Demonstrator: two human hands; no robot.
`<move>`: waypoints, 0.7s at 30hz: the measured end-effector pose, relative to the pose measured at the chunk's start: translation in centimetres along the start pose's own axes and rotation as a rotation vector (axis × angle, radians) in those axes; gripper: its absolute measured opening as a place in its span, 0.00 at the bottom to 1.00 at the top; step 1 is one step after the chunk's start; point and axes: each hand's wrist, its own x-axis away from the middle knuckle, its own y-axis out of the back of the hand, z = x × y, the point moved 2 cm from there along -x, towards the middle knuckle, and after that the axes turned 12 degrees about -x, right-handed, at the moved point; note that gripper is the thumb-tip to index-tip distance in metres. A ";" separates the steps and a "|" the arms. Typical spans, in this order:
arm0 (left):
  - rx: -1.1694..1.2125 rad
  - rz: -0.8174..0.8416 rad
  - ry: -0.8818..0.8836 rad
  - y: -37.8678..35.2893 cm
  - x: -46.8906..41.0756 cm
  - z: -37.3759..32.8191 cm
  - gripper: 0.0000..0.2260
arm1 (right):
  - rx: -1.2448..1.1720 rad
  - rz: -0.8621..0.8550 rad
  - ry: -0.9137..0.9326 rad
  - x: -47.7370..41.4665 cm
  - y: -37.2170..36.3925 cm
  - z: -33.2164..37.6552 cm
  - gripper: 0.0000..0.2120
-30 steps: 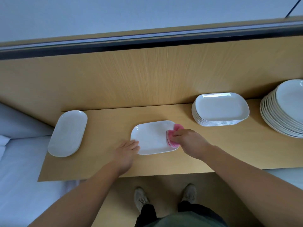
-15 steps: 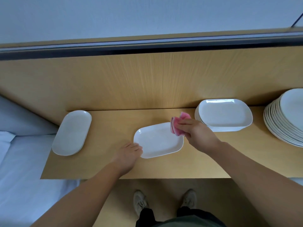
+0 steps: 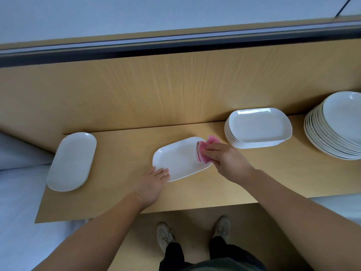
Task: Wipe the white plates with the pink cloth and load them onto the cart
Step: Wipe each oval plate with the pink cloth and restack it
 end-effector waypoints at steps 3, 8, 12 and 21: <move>0.155 -0.078 0.139 0.8 -0.3 0.6 0.17 | 0.003 -0.056 0.020 -0.3 0.3 0.2 0.14; 0.460 -0.144 0.350 4.6 -0.6 2.7 0.12 | -0.012 -0.173 0.073 -1.3 1.1 1.1 0.14; 0.789 -0.280 0.473 6.2 -0.3 4.3 0.11 | -0.012 -0.224 0.141 -1.9 1.5 1.6 0.16; 1.323 -0.112 0.562 6.9 0.4 6.6 0.11 | -0.013 -0.217 0.232 -3.8 0.5 2.7 0.17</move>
